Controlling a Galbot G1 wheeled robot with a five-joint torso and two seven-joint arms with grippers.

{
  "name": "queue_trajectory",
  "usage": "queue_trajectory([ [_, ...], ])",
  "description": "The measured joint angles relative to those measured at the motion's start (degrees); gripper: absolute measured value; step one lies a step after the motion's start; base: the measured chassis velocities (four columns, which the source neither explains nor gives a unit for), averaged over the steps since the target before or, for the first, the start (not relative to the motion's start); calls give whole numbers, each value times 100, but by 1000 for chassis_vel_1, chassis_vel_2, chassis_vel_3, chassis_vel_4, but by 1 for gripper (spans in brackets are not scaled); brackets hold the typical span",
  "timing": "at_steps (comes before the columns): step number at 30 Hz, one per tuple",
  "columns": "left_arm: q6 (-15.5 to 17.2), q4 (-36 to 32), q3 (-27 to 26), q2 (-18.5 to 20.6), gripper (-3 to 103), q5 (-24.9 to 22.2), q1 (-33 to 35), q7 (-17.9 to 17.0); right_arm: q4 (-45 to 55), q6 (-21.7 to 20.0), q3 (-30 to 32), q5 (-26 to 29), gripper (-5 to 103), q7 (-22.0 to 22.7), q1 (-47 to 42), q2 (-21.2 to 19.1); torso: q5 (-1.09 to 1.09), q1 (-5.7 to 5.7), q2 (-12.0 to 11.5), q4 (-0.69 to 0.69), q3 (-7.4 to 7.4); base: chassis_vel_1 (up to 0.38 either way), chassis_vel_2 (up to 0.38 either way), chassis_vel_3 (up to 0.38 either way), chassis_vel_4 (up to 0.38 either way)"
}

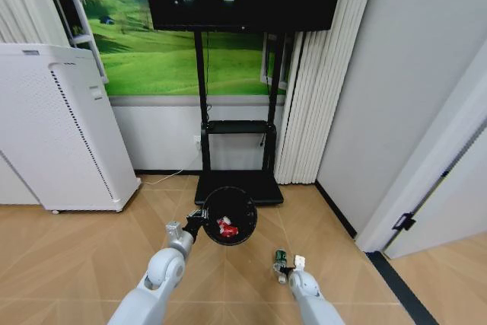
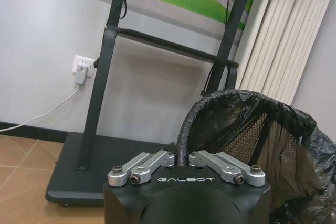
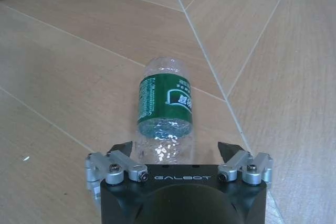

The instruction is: Pick up the trash bin and place the garbage on the floor into it.

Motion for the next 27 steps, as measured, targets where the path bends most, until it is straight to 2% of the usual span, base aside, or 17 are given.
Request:
queue_trajectory([
  [1, 7, -7, 3, 14, 6, -28, -28, -12, -27, 3, -12, -17, 84, 2, 15, 21, 0, 0, 0, 0, 0, 0, 0, 0, 0],
  [3, 9, -7, -1, 24, 6, -44, -52, -16, -48, 12, -18, -33, 84, 2, 25, 34, 0, 0, 0, 0, 0, 0, 0, 0, 0],
  [4, 10, -1, -15, 38, 6, -68, -83, -23, -83, 35, -24, -55, 79, 3, 45, 56, 0, 0, 0, 0, 0, 0, 0, 0, 0],
  [5, 10, -1, -15, 38, 6, -68, -83, -23, -83, 35, -24, -55, 79, 3, 45, 56, 0, 0, 0, 0, 0, 0, 0, 0, 0],
  [8, 12, 41, -58, 107, 6, -121, -124, -30, -179, 135, -26, -112, 64, 9, 109, 92, 0, 0, 0, 1, 0, 0, 0, 0, 0],
  [9, 12, 41, -58, 107, 6, -121, -124, -30, -179, 135, -26, -112, 64, 9, 109, 92, 0, 0, 0, 1, 0, 0, 0, 0, 0],
  [11, 12, 72, -61, 101, 6, -121, -130, -24, -195, 164, -23, -112, 53, 13, 124, 103, 0, 0, 0, 1, 0, 0, 0, 0, 0],
  [12, 12, 72, -61, 101, 6, -121, -130, -24, -195, 164, -23, -112, 53, 13, 124, 103, 0, 0, 0, 1, 0, 0, 0, 0, 0],
  [14, 12, 121, -37, 68, 6, -111, -147, -14, -205, 201, -15, -115, 42, 17, 126, 112, -1, 0, 0, 0, 0, 0, 0, 0, 0],
  [15, 12, 121, -37, 68, 6, -111, -147, -14, -205, 201, -15, -115, 42, 17, 126, 112, -1, 0, 0, 0, 0, 0, 0, 0, 0],
  [17, 12, 158, -29, 60, 6, -101, -169, -5, -157, 228, 5, -161, 34, 28, 92, 115, 0, 0, 0, 1, 0, 0, 0, 0, 0],
  [23, 12, 161, -38, 65, 6, -50, -158, -56, 311, 263, 170, -83, 26, 97, -114, 9, 1, 0, 0, 0, 0, 0, 0, 0, 0],
  [27, -3, 77, -161, 35, 6, 82, 72, -146, 1334, 366, 514, 189, 25, 245, -589, -250, 0, 0, 0, 0, 0, 0, 0, 0, 0],
])
